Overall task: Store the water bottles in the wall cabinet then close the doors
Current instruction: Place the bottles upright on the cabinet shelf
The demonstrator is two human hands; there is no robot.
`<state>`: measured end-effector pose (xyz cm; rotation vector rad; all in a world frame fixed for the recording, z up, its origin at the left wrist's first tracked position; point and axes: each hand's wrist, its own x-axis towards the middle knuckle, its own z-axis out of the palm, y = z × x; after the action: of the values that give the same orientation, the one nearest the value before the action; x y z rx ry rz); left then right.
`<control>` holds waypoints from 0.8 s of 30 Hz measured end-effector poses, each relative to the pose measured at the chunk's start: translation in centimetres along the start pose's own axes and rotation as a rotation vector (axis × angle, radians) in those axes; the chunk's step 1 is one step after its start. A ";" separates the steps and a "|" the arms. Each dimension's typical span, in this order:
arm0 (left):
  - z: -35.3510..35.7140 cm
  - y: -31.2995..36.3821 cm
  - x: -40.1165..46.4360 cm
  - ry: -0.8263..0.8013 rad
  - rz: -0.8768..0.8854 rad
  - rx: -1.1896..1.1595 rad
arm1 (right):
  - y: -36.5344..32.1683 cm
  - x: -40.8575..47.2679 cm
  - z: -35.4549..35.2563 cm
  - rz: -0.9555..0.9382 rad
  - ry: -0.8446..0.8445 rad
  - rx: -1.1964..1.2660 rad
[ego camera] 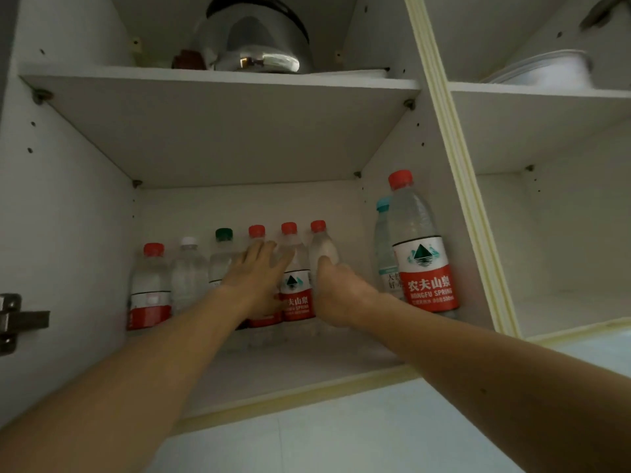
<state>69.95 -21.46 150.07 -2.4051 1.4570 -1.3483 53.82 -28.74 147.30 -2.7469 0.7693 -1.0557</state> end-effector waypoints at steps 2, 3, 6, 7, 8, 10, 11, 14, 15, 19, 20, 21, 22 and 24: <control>-1.1 -0.1 -0.7 -0.014 0.035 0.005 | 0.2 -2.4 -1.5 -0.159 0.177 -0.050; -1.9 0.0 -1.0 -0.008 0.050 0.000 | 0.6 -3.6 -2.2 -0.241 0.279 -0.091; -5.0 1.0 -1.5 0.022 0.056 -0.154 | 2.1 -6.8 -4.3 -0.399 0.566 -0.241; -6.2 1.6 -1.5 0.034 0.051 -0.236 | 2.8 -7.6 -4.8 -0.409 0.655 -0.261; -7.5 2.2 -1.4 0.050 0.050 -0.318 | 3.6 -8.3 -5.2 -0.402 0.735 -0.271; -9.8 3.9 -1.2 0.084 0.064 -0.513 | 5.5 -9.2 -5.7 -0.359 0.854 -0.292; -10.8 4.8 -1.3 0.093 0.076 -0.630 | 6.5 -9.4 -5.8 -0.326 0.896 -0.293; -12.4 8.2 -1.3 0.065 0.094 -0.913 | 9.4 -9.8 -5.8 -0.217 0.935 -0.252; -12.6 9.4 -1.2 0.045 0.090 -0.985 | 10.2 -10.0 -5.5 -0.194 0.920 -0.249; -11.8 13.8 -0.5 -0.009 0.027 -1.231 | 12.5 -10.0 -3.6 -0.168 0.824 -0.199; -11.5 14.6 -0.2 -0.007 0.003 -1.286 | 12.8 -9.9 -3.4 -0.155 0.825 -0.152; -11.3 15.3 0.1 0.000 -0.025 -1.335 | 13.0 -9.8 -3.3 -0.139 0.832 -0.114; -11.2 15.7 0.4 0.005 -0.055 -1.368 | 13.2 -9.6 -3.3 -0.131 0.838 -0.092; -11.3 16.0 0.9 -0.005 -0.093 -1.398 | 13.3 -9.5 -3.4 -0.140 0.839 -0.081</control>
<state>51.09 -26.78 150.91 -3.0066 2.9285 -0.1405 40.00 -35.29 140.67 -2.3749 0.6891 -2.2963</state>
